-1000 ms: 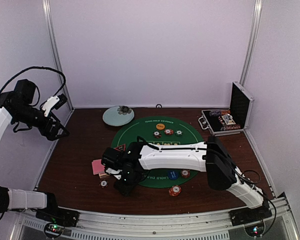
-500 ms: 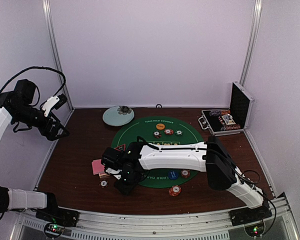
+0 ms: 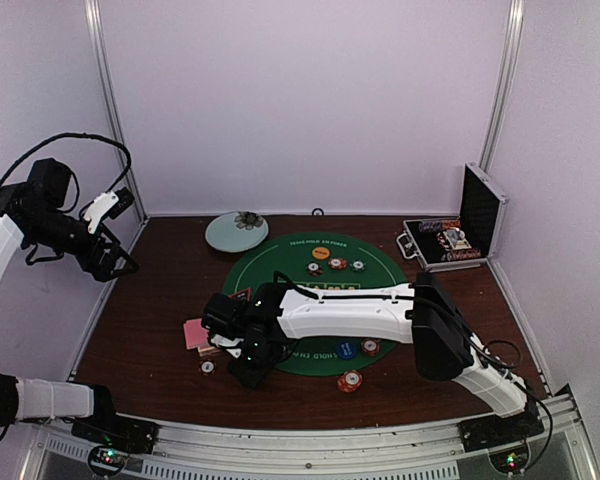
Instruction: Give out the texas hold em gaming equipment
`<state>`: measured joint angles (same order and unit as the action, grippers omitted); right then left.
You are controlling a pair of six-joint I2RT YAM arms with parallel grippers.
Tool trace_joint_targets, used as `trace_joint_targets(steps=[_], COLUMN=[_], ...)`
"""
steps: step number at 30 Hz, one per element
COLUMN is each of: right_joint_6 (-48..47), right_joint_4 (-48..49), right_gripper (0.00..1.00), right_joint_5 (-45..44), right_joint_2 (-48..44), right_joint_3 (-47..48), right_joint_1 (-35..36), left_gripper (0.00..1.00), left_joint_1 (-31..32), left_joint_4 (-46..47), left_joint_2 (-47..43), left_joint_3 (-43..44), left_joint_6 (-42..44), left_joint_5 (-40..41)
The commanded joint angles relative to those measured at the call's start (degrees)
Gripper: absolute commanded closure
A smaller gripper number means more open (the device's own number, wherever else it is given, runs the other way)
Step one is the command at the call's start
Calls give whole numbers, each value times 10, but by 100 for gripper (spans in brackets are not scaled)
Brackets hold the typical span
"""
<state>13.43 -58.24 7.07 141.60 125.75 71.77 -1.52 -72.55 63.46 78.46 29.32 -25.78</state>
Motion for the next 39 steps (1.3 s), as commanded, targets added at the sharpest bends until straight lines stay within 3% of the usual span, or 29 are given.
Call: trace_joint_targets(steps=[1,4,12,19,25,31,39], right_joint_6=[0,0,4,11,30,61,85], right_joint_4=[2,2,-8,-16,-8,25,67], right_gripper=[57,60,82,84,85,86,87], right_joint_5=[-6,-6,-18,-45,-67,-84,-88], right_joint_2=[-5,-8,-27,-91,-175,-257,-293], right_joint_3=[19,19,17,-19,-113,-273,-399], right_joint_1=[2,3,2,-3,-27,-74,-116], left_gripper=[2,2,2,2,2,3,2], left_joint_1=[-3,-4,-4,-4,-4,-4,-3], left_joint_4=[1,1,1,2,2,1,1], left_joint_2=[-8,-9,-10,-10,-5,-4,-3], left_joint_3=[2,3,1,-16,-29,-33,-36], left_joint_6=[8,8,10,24,26,25,24], left_joint_5=[-7,-7,-7,-4,-6,-11,-24])
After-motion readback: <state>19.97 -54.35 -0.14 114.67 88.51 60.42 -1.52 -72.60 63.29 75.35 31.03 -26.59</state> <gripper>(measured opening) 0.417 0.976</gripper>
